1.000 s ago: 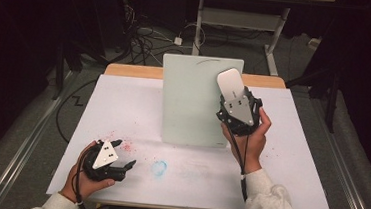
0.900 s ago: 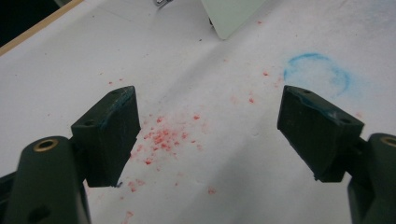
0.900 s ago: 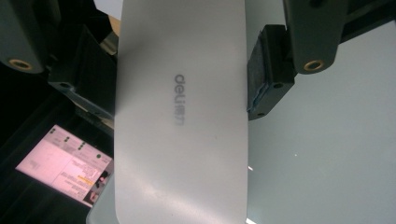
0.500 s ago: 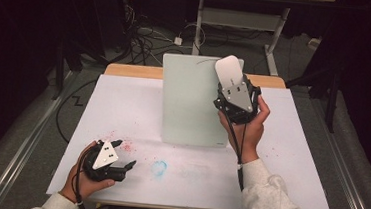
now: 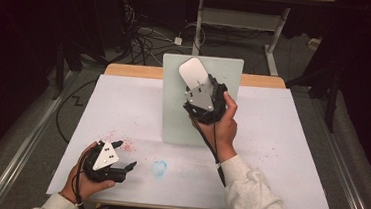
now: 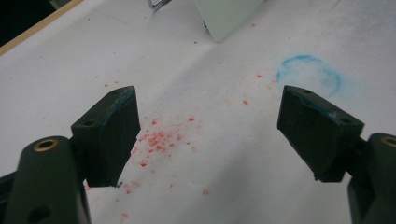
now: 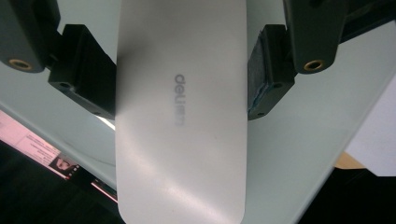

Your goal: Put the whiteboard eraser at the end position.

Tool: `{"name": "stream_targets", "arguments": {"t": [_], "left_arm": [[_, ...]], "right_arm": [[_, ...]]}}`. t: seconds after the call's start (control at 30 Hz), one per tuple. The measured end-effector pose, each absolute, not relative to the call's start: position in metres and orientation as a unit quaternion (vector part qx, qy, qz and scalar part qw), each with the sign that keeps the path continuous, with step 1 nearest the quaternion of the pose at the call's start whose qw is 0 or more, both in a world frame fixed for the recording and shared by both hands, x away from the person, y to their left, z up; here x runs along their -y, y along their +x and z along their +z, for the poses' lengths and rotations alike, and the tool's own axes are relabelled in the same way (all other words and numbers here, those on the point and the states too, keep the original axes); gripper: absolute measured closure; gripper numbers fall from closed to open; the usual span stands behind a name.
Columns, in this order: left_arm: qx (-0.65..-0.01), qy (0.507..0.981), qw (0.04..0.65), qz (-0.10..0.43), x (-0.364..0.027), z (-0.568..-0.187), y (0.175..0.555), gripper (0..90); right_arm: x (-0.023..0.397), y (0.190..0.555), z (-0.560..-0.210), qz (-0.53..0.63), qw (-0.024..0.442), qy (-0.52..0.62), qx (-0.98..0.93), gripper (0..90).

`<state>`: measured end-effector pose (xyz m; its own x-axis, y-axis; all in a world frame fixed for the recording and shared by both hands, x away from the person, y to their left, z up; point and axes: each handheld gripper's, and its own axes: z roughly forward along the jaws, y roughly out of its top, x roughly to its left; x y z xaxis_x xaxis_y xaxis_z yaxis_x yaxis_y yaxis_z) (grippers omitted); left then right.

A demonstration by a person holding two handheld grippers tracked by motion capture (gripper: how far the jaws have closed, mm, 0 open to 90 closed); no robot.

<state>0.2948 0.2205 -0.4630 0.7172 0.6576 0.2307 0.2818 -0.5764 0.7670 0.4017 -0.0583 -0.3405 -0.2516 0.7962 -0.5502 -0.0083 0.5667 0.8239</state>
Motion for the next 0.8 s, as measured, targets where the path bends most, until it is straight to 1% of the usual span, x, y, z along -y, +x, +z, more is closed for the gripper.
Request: {"name": "stream_targets", "arguments": {"t": [0.13, 0.2, 0.27, 0.37, 0.57, 0.8], "left_arm": [[-0.276, 0.850, 0.368, 0.256, -0.222, -0.463, 0.294, 20.2], [-0.278, 0.849, 0.370, 0.256, -0.223, -0.463, 0.294, 20.2], [-0.279, 0.848, 0.371, 0.255, -0.223, -0.463, 0.294, 20.2], [-0.279, 0.849, 0.369, 0.256, -0.223, -0.463, 0.294, 20.2], [-0.278, 0.850, 0.367, 0.255, -0.222, -0.463, 0.294, 20.2], [-0.279, 0.849, 0.369, 0.255, -0.222, -0.463, 0.294, 20.2]], "right_arm": [[0.056, 0.403, -0.339, 0.367, 0.545, 0.279, -0.700, 31.1], [0.060, 0.403, -0.335, 0.361, 0.556, 0.286, -0.692, 31.1], [0.069, 0.406, -0.329, 0.370, 0.553, 0.308, -0.681, 31.1], [0.084, 0.408, -0.323, 0.364, 0.561, 0.329, -0.666, 31.1], [0.107, 0.410, -0.318, 0.380, 0.551, 0.371, -0.643, 31.1], [0.089, 0.407, -0.325, 0.381, 0.542, 0.340, -0.667, 31.1]]}}
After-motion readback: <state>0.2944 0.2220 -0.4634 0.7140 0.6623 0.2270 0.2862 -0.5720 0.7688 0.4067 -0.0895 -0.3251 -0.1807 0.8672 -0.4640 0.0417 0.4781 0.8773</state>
